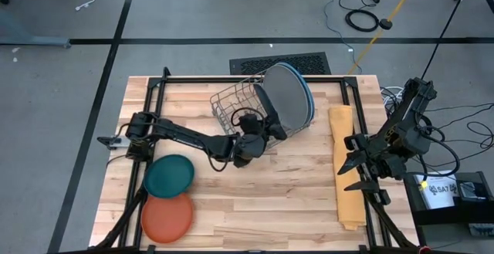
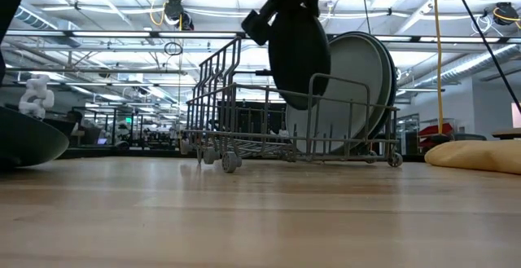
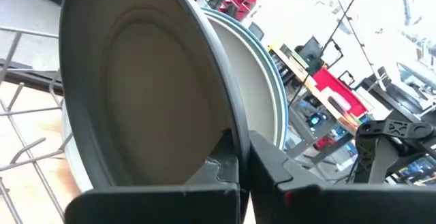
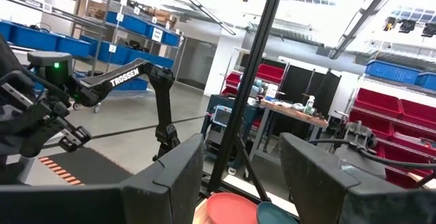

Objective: Sort dishes
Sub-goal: Put the black plate into the dish rack

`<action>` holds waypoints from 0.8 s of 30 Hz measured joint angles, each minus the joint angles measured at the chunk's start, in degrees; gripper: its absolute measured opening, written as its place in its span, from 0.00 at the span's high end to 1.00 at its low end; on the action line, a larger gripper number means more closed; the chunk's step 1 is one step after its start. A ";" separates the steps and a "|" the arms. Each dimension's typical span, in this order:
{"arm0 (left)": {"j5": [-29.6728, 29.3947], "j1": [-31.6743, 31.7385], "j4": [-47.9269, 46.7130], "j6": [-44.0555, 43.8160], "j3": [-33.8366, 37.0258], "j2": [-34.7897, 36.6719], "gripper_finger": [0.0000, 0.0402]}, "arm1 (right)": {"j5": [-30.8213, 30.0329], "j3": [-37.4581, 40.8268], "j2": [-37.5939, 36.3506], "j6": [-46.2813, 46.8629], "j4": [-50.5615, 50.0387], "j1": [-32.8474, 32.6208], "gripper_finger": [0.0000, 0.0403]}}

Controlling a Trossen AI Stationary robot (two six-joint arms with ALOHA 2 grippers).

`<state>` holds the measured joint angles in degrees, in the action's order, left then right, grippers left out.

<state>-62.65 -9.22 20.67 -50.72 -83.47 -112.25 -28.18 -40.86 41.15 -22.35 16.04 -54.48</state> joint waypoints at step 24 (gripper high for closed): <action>7.23 4.63 -10.36 -13.59 -0.06 -1.20 0.99 | -0.02 0.00 0.00 -0.42 0.39 0.00 0.54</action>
<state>-55.42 -4.59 10.31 -64.31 -83.54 -113.44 -28.21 -40.86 41.15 -22.76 16.43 -54.48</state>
